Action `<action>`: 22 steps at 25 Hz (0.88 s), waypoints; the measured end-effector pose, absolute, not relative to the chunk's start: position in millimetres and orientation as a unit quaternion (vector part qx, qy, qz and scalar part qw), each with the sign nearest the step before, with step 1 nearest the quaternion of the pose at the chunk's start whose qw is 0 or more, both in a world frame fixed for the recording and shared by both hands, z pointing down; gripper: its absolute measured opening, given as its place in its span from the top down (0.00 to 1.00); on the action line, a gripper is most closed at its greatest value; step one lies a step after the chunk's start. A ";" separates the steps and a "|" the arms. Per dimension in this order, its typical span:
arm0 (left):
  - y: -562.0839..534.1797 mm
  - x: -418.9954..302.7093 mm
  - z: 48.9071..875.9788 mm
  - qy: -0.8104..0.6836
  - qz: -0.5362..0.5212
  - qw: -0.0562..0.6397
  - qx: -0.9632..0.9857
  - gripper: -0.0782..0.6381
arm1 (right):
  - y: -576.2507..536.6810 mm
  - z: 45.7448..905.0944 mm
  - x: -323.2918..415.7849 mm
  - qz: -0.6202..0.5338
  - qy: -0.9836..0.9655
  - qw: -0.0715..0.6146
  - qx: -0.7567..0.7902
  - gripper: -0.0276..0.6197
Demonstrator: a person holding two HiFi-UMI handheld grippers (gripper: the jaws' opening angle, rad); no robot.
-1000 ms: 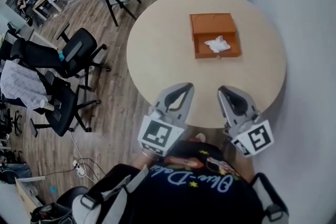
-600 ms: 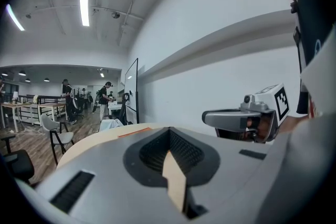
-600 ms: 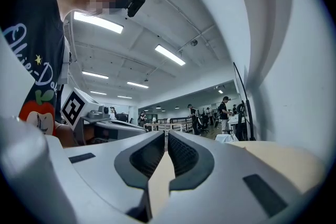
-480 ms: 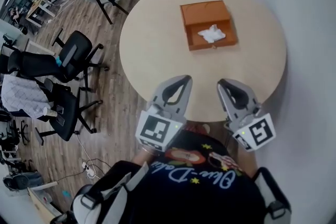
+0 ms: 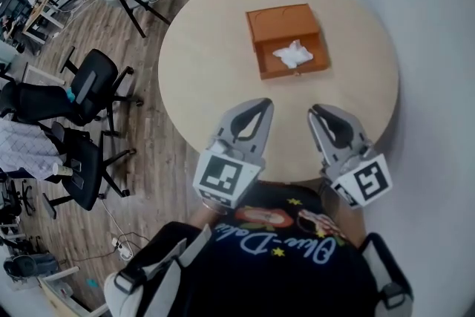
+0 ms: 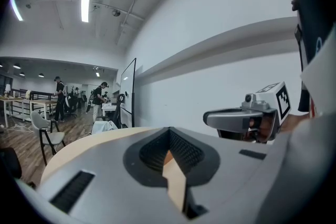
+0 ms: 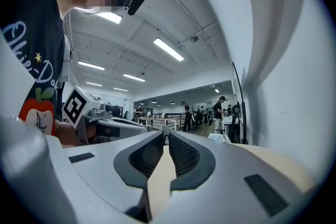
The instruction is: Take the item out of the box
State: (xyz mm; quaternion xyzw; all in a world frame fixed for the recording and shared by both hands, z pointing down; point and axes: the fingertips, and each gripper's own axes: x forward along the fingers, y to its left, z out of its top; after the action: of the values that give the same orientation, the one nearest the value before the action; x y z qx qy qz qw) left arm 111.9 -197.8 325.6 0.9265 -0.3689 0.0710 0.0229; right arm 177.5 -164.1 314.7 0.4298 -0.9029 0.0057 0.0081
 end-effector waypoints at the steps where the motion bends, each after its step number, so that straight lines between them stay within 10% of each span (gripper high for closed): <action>1: -202.0 111.3 326.7 -0.369 0.070 0.023 0.926 0.91 | -169.0 315.2 177.2 0.004 -0.903 0.012 0.429 0.94; 22: -275.4 108.1 371.2 -0.357 0.081 0.048 0.929 0.91 | -264.9 365.3 184.8 -0.003 -0.895 0.147 0.420 0.89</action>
State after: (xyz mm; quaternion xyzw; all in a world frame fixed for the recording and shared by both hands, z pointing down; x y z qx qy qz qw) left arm 108.1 -275.4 371.2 0.9294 -0.3569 0.0813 0.0479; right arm 184.8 -264.9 365.3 0.4204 -0.8953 -0.0031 0.1475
